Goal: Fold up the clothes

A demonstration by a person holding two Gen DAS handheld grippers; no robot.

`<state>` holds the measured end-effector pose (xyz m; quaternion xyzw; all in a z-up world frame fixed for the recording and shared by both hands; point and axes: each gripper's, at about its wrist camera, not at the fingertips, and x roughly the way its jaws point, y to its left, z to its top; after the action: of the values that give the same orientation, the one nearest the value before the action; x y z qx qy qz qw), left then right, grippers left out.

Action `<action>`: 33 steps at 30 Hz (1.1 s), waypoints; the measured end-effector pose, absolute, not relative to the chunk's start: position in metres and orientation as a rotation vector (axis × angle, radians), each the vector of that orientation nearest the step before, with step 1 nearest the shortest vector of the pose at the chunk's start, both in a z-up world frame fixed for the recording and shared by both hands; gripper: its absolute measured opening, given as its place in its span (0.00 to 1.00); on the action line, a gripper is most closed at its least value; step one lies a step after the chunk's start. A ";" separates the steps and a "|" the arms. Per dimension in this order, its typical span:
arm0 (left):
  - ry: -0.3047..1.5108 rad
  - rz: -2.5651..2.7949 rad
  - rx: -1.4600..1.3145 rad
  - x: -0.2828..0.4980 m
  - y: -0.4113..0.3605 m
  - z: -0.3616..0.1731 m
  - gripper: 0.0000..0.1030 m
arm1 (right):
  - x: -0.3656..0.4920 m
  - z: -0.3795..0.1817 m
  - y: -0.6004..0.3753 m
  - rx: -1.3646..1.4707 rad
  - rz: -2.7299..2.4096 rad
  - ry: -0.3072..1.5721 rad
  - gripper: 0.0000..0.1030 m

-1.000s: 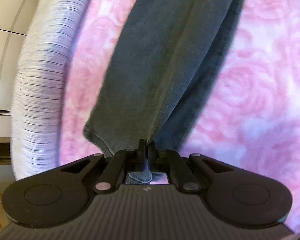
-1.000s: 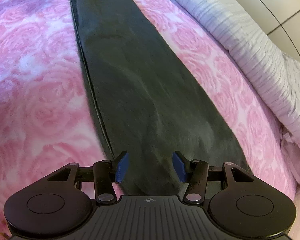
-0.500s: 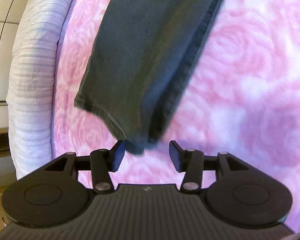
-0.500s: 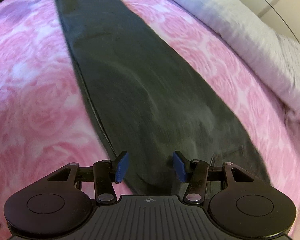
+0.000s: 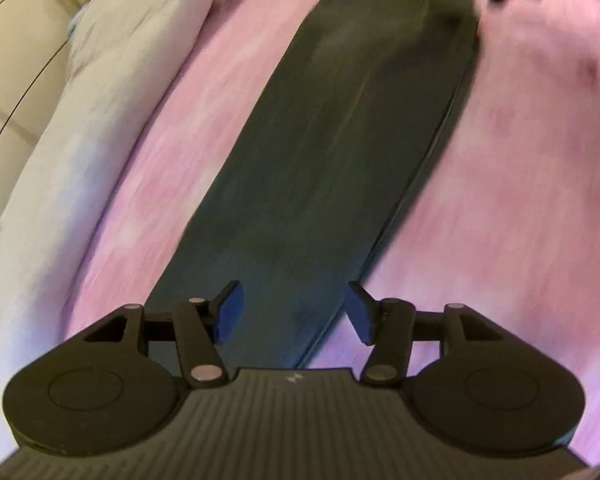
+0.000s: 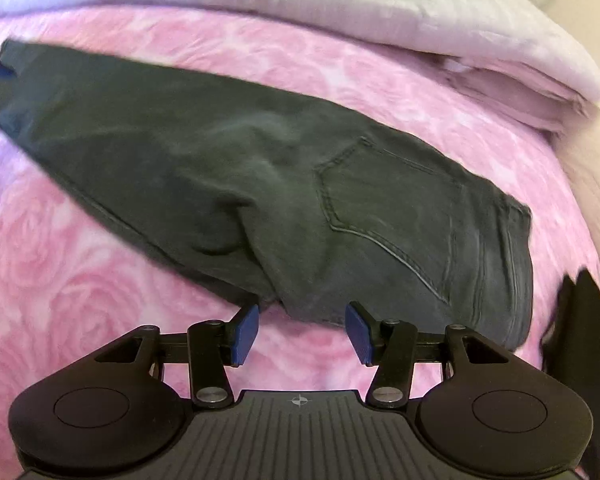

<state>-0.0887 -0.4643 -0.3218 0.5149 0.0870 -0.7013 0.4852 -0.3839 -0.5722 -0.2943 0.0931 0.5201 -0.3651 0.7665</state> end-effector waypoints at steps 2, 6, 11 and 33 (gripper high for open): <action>0.157 -1.785 1.255 -0.125 -0.474 -0.327 0.50 | -0.386 -0.294 -0.572 0.247 -0.812 1.109 0.50; 0.037 -1.939 1.265 -0.197 -0.490 -0.339 0.45 | -0.398 -0.300 -0.567 0.318 -0.832 1.062 0.50; -0.071 -2.032 1.336 -0.261 -0.515 -0.363 0.34 | -0.416 -0.305 -0.561 0.374 -0.830 1.019 0.50; 0.236 -2.188 1.307 -0.236 -0.587 -0.312 0.00 | -0.409 -0.347 -0.591 0.835 -1.006 0.493 0.43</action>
<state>-0.2355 -0.5874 -0.3119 0.4891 0.0884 -0.8190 0.2867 -0.4093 -0.5913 -0.3467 0.3843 0.2270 -0.4632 0.7657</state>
